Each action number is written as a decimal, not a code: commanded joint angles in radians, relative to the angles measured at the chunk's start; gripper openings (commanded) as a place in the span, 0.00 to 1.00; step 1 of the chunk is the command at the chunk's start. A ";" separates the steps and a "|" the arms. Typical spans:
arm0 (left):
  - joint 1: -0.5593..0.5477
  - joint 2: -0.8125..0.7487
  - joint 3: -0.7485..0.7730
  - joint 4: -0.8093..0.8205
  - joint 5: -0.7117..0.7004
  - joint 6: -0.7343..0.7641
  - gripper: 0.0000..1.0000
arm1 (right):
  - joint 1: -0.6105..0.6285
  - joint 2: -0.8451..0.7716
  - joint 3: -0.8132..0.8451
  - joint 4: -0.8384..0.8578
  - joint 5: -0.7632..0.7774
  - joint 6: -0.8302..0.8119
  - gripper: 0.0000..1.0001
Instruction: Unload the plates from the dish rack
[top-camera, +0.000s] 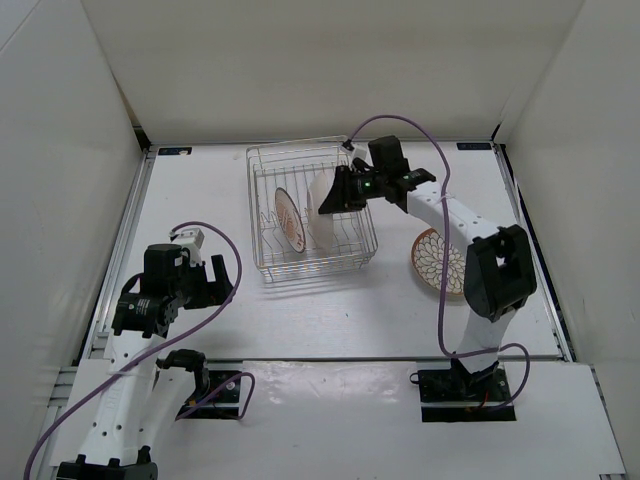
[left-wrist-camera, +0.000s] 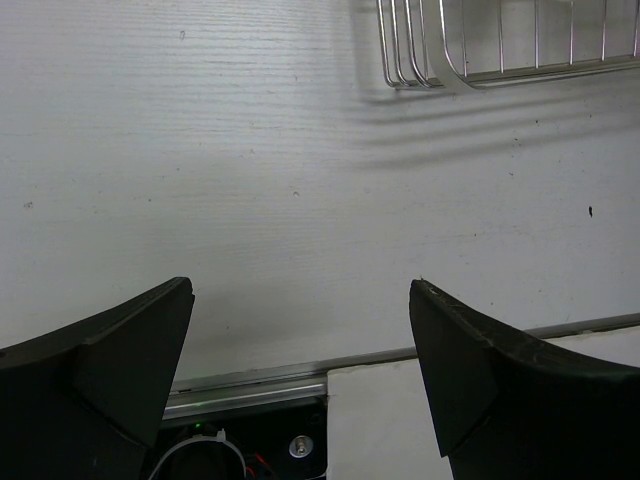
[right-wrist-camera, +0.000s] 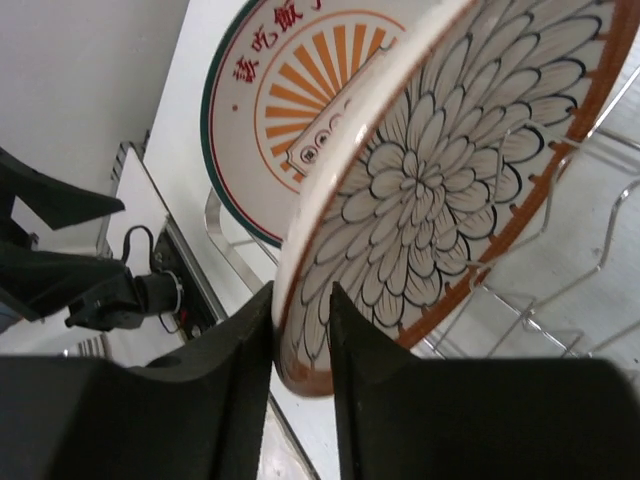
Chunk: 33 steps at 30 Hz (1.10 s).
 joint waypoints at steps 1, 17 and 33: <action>-0.002 -0.002 0.000 0.002 0.020 0.001 1.00 | 0.010 0.017 0.081 0.033 -0.008 0.015 0.30; -0.004 -0.007 0.002 0.003 0.020 0.001 1.00 | 0.042 -0.008 0.237 0.096 0.026 0.158 0.00; -0.002 -0.019 -0.001 0.000 0.016 0.001 1.00 | 0.037 -0.095 0.220 0.197 0.064 0.189 0.00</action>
